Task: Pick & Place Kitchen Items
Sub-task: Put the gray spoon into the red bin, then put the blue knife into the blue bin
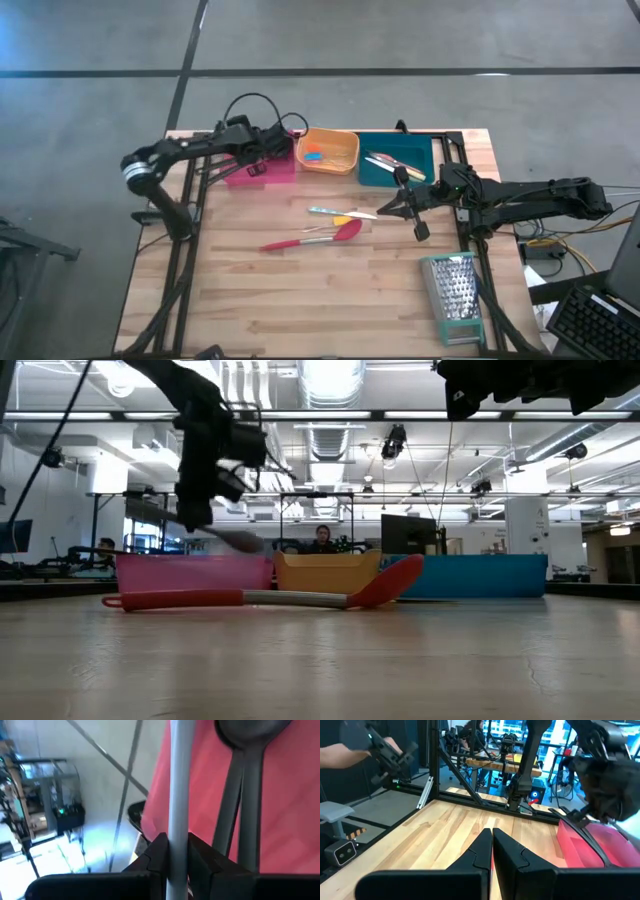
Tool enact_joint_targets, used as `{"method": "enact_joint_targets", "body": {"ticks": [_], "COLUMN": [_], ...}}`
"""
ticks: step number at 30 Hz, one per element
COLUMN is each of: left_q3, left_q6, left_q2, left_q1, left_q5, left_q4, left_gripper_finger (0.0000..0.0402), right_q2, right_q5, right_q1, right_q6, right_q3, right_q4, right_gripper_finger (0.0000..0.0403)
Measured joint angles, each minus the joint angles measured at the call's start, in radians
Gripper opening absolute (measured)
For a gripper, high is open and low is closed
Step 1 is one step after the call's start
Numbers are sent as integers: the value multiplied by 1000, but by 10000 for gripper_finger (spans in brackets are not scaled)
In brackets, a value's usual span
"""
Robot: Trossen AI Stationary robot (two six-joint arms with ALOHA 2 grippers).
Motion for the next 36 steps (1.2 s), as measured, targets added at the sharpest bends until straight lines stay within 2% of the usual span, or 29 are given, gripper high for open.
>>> {"method": "enact_joint_targets", "body": {"ticks": [5, 10, 16, 18, 23, 26, 32, 36], "left_q3": [0, 0, 3, 3, -1, -1, -1, 0], "left_q6": [-5, 5, 13, 24, 30, 28, 21, 9], "left_q2": [93, 164, 198, 196, 163, 139, 77, 11], "left_q1": [42, 64, 74, 73, 74, 73, 55, 46], "left_q5": [51, 55, 72, 75, 78, 74, 154, 311], "left_q4": [-2, 0, -2, 0, -1, -4, -41, -47], "left_gripper_finger": [46, 46, 46, 62, 141, 170, 186, 187], "right_q2": [0, 0, 0, 0, 0, 0, 0, 0], "right_q5": [0, 0, 0, 0, 0, 0, 0, 0], "right_q1": [0, 0, 0, 0, -1, 0, 0, 0], "right_q6": [-1, -2, -2, -2, -2, 0, -1, 2], "right_q3": [0, 0, 0, 0, 0, 0, 0, 0], "right_q4": [0, 0, 0, 0, 0, -1, -1, -1], "right_gripper_finger": [8, 8, 8, 8, 8, 8, 8, 8]}}
